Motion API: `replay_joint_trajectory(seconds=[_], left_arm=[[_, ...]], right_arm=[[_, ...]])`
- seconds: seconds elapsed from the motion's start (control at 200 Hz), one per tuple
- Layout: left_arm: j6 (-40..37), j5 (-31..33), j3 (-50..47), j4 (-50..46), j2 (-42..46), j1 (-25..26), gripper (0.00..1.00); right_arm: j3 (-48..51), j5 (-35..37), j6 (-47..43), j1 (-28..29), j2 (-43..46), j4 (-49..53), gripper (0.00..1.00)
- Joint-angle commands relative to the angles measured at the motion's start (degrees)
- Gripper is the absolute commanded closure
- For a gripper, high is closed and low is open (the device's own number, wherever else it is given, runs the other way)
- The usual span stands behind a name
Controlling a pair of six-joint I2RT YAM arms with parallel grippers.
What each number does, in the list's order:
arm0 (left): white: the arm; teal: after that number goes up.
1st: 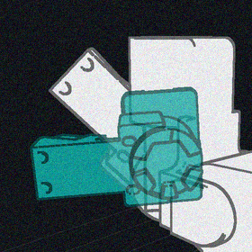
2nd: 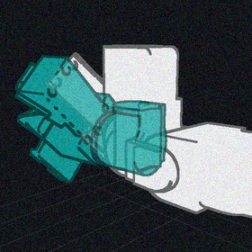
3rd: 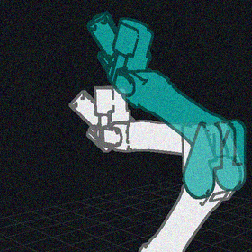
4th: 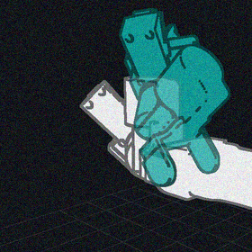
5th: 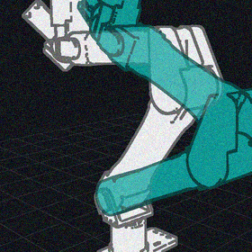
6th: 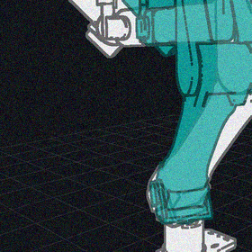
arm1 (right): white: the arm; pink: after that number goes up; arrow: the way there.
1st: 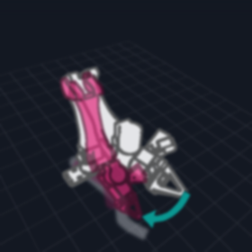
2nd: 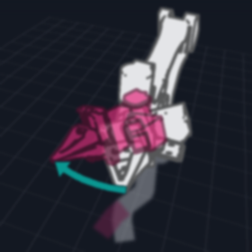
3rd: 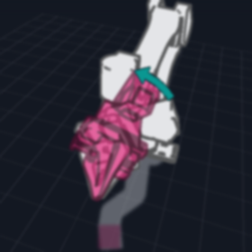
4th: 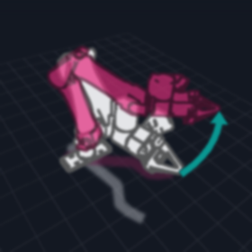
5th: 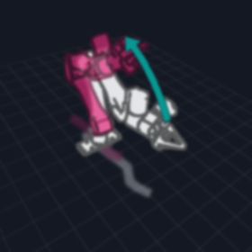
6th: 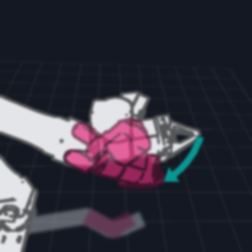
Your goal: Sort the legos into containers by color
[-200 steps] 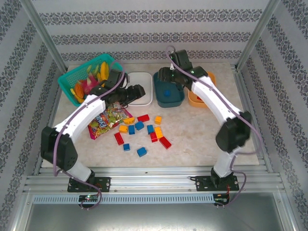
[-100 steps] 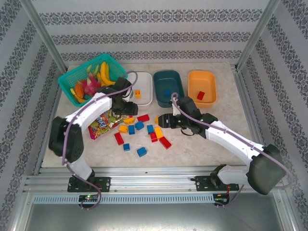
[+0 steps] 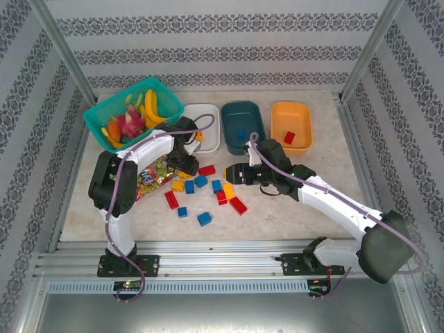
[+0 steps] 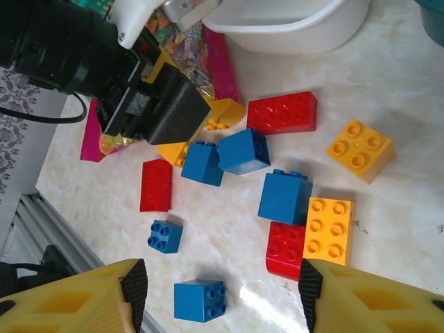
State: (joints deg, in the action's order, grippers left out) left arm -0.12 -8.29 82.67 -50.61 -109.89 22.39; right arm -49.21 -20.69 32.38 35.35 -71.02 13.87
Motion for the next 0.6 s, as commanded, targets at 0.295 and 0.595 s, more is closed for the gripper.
replay_joint_trajectory(seconds=[0.295,0.595], left_arm=[[-2.7,0.79,0.82,-0.72,-3.55,0.53,0.54],[0.02,0.47,-1.27,0.64,-2.8,1.96,0.65]], right_arm=[[-0.93,-0.98,1.43,-1.28,-0.54,-0.95,0.39],[-1.14,-0.85,1.59,-1.52,-2.0,-1.0,0.38]])
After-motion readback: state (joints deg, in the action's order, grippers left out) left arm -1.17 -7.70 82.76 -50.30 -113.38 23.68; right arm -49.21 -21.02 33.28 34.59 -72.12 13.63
